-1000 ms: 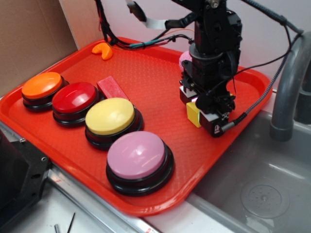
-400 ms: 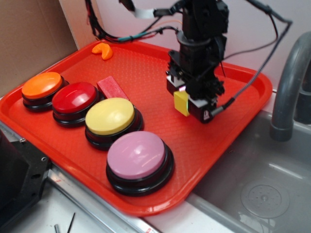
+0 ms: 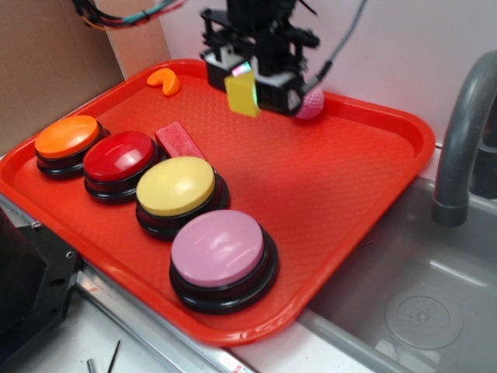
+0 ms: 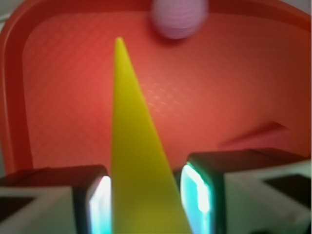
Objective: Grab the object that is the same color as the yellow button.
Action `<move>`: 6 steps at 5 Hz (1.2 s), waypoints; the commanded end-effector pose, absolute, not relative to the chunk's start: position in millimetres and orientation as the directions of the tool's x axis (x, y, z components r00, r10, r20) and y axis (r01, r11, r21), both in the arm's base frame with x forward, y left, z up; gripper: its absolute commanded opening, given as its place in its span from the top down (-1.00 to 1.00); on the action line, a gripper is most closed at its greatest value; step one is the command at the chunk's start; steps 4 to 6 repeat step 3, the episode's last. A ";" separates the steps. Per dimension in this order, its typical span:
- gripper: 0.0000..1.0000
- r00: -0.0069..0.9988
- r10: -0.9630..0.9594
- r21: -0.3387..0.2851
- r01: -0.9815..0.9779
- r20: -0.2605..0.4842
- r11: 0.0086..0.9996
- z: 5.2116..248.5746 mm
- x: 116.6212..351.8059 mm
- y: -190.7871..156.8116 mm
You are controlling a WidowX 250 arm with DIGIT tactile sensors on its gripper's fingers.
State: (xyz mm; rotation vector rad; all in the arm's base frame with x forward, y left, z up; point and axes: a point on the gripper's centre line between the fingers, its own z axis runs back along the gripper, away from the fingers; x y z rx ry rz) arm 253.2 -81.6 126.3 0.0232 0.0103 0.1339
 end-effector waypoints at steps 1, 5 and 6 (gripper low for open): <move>1.00 0.967 0.227 -0.085 -0.218 0.113 0.972 200.6 216.8 -51.5; 1.00 0.966 0.219 -0.078 -0.210 0.138 0.975 204.6 209.2 -51.3; 1.00 0.966 0.219 -0.078 -0.210 0.138 0.975 204.6 209.2 -51.3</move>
